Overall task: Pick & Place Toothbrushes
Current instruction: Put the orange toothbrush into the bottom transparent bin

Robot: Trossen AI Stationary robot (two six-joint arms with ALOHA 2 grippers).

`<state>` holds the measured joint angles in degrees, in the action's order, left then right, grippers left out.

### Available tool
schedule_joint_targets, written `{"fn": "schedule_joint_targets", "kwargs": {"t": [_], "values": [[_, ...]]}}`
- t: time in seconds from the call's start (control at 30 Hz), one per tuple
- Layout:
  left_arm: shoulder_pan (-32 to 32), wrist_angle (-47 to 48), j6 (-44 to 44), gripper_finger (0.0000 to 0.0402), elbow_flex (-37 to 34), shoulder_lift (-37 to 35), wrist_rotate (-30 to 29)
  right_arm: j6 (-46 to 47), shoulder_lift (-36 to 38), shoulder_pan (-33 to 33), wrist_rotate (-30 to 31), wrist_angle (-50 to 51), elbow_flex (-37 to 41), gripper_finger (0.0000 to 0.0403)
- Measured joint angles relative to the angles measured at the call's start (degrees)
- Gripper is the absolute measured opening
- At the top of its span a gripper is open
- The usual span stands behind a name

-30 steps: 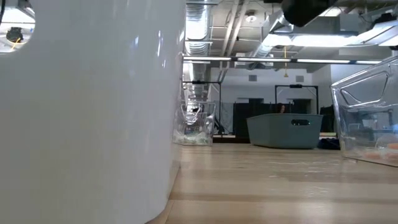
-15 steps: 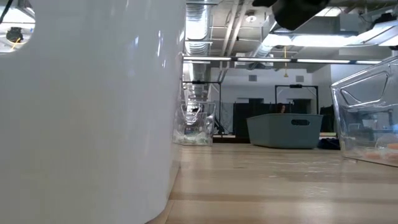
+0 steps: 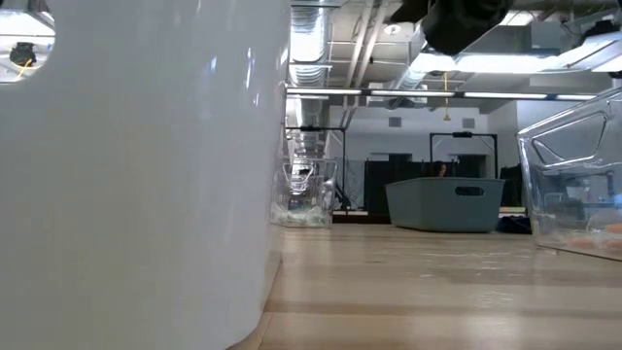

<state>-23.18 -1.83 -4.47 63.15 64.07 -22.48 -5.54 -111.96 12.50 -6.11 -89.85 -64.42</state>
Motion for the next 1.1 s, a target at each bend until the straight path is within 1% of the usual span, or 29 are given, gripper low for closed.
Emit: {"fn": "schedule_joint_targets", "kwargs": {"t": [0.07, 0.2, 0.33, 0.4, 0.47, 0.6, 0.7, 0.8, 0.9, 0.97, 1.1], "values": [[-0.2, 5.8, 0.5, 0.0131, 3.6, 1.6, 0.0, -0.3, 0.0, -0.3, 0.1, 0.1, 0.0, 0.0008], [-0.9, 9.5, 0.7, 0.0131, 8.0, 2.4, 0.1, -0.4, 0.0, -0.3, 0.5, 1.2, 0.0, 0.0008], [-0.5, 14.5, 1.9, 0.0131, 9.7, 3.3, 0.1, -0.4, 0.0, -0.3, 1.5, 2.6, 0.0, 0.0008], [-0.6, 14.5, 2.0, 0.0131, 10.1, 3.6, -0.1, -0.4, 0.0, -0.3, 1.6, 2.7, 0.0, 0.0008], [-0.5, 16.7, 3.6, 0.0131, 11.2, 3.7, 0.0, -0.4, 0.0, -0.4, 1.7, 3.1, 0.0, 0.0008], [0.0, 22.6, 5.6, 0.0131, 14.0, 5.7, 0.3, -0.8, 0.0, -0.5, 3.4, 4.1, 0.0, 0.0008], [-0.1, 25.3, 6.6, 0.0131, 17.2, 6.3, 0.3, -0.6, 0.0, -1.0, 3.7, 4.6, 0.0, 0.0008], [0.3, 30.5, 8.1, 0.0131, 19.8, 7.6, 0.4, -0.4, 0.0, -1.5, 3.9, 5.1, 0.0, 0.0008], [0.4, 31.8, 8.0, 0.0131, 20.6, 8.8, 0.5, -0.4, 0.0, -1.5, 4.7, 5.4, 0.0, 0.0008], [0.6, 30.6, 8.1, 0.0131, 21.9, 9.1, 1.8, -0.4, 0.0, -1.4, 5.0, 6.0, 0.0, 0.0008], [1.6, 31.3, 8.2, 0.0131, 22.5, 11.1, 3.3, -0.4, 0.0, -1.4, 5.1, 6.2, 0.0, 0.0008]]}}
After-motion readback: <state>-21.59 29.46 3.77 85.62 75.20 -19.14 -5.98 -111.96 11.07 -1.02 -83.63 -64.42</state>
